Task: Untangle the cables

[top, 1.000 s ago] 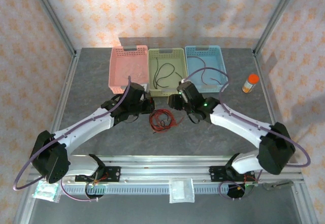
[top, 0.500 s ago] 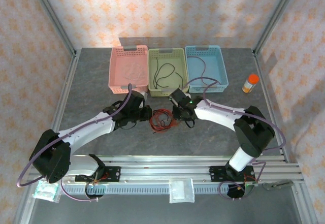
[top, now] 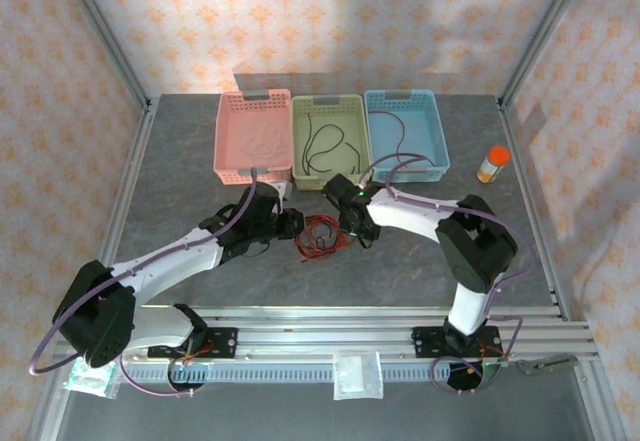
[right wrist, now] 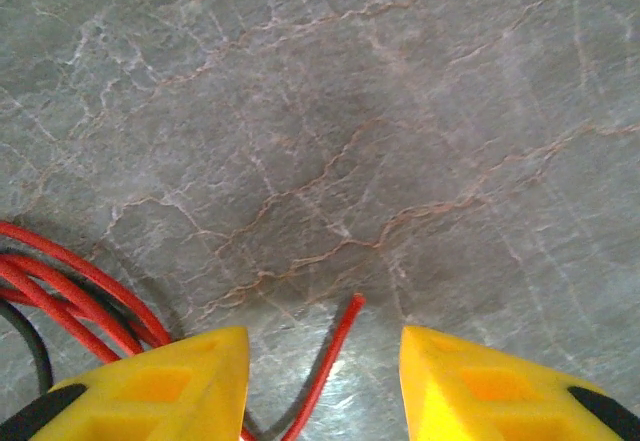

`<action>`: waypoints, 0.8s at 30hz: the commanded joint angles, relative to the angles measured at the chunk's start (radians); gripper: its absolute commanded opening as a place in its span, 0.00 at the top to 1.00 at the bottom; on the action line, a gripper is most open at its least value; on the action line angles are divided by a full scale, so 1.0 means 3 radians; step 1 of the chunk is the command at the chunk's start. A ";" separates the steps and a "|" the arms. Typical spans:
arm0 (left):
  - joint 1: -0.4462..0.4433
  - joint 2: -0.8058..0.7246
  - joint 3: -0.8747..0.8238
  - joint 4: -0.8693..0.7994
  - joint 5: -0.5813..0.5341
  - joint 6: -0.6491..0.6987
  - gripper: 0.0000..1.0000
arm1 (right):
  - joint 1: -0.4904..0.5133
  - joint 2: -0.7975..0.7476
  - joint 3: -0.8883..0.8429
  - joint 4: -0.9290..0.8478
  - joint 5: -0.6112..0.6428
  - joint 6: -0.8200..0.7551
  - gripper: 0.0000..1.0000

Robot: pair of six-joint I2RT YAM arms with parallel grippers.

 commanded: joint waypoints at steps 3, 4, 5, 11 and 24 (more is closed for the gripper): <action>-0.0011 -0.0107 -0.0070 0.0267 0.0061 0.0031 0.85 | 0.0066 0.0182 0.0193 -0.0185 0.0230 0.0183 0.56; -0.0011 -0.0107 -0.0076 0.0281 0.0067 0.0031 0.85 | 0.0073 0.0222 0.0221 -0.0231 0.0257 0.0200 0.56; -0.0011 -0.0105 -0.0078 0.0284 0.0063 0.0031 0.85 | 0.0081 0.0269 0.0256 -0.0283 0.0282 0.0207 0.58; -0.0011 -0.0075 -0.0074 0.0288 0.0050 0.0123 0.85 | 0.0111 0.0281 0.0231 -0.0350 0.0380 0.0247 0.59; -0.0011 -0.0047 -0.0081 0.0284 0.0026 0.0121 0.85 | 0.0114 0.0315 0.0069 -0.0147 0.0191 0.0226 0.64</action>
